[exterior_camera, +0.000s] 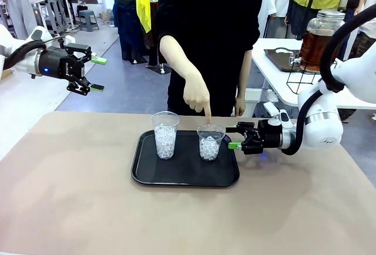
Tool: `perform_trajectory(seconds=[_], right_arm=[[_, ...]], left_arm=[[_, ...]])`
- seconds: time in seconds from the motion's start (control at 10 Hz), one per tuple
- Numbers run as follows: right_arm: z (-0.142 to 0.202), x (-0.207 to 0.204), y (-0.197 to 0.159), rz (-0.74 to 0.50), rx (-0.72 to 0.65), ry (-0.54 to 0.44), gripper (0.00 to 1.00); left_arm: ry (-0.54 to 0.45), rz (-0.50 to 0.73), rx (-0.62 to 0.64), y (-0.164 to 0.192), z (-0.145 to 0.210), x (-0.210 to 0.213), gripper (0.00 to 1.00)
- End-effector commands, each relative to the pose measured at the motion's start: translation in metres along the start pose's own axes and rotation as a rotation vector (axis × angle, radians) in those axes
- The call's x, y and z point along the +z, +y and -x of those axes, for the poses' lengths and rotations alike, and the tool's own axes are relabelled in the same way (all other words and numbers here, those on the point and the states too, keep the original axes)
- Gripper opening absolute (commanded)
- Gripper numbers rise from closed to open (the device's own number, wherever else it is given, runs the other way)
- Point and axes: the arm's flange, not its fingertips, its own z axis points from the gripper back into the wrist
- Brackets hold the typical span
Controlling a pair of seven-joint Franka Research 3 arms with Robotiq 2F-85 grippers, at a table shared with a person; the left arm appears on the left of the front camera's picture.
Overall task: Pour the drink into the iced cup.
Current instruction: Pick up the iced cup indicated by the human and present it to them.
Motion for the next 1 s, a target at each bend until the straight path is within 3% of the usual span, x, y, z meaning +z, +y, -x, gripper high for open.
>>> perform_trajectory(seconds=[0.0,0.9], right_arm=[[0.002,-0.014,-0.008,0.027,0.011,-0.005,1.00],[0.005,-0.036,-0.005,-0.039,-0.040,0.015,1.00]], left_arm=[[-0.004,-0.002,-0.003,-0.001,0.000,0.000,1.00],[-0.004,-0.002,-0.003,-0.001,0.000,0.000,1.00]])
